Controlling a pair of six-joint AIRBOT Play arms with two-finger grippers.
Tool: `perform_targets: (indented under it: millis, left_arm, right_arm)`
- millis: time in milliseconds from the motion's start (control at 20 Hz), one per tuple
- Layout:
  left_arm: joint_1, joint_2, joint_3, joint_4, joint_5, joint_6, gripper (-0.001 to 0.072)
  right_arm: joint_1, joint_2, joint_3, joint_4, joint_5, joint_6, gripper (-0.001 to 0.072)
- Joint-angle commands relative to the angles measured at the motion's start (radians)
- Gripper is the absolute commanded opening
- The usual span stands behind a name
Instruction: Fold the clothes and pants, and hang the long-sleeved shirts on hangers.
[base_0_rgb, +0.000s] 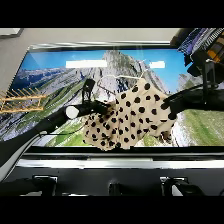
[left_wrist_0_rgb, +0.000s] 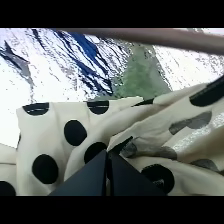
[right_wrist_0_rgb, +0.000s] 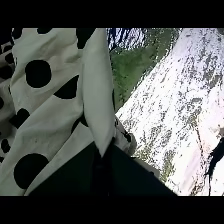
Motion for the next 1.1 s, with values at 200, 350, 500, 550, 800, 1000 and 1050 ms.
perform_targets:
  millis: [200,350,500,550,800,1000,1050]
  left_arm:
    - [0.106,0.006,0.156,-0.001,-0.206,-0.009,0.0025]
    - [0.123,0.006,0.187,-0.001,-0.219,-0.038,0.0025]
    - [0.138,0.006,0.198,0.0,-0.233,-0.057,0.0025]
    - [0.142,0.006,0.201,0.0,-0.241,-0.061,0.0025]
    - [0.158,0.006,0.206,-0.001,-0.292,-0.061,0.0026]
    - [0.114,0.0,0.206,-0.023,-0.303,-0.06,0.0026]
    - [0.101,-0.008,0.206,-0.023,-0.303,-0.061,0.0026]
  right_arm:
    - [0.001,0.101,0.001,0.004,0.091,0.001,0.0029]
    - [0.001,0.135,0.001,0.002,0.15,0.001,0.0029]
    - [0.001,0.162,0.001,-0.01,0.159,0.0,0.0029]
    - [0.001,0.166,0.001,-0.021,0.17,0.0,0.0029]
    - [0.001,0.166,0.001,-0.112,0.153,-0.003,0.0029]
    - [0.001,0.16,0.001,-0.113,0.078,-0.003,0.0029]
    - [0.001,0.149,0.0,-0.113,0.081,-0.002,0.0029]
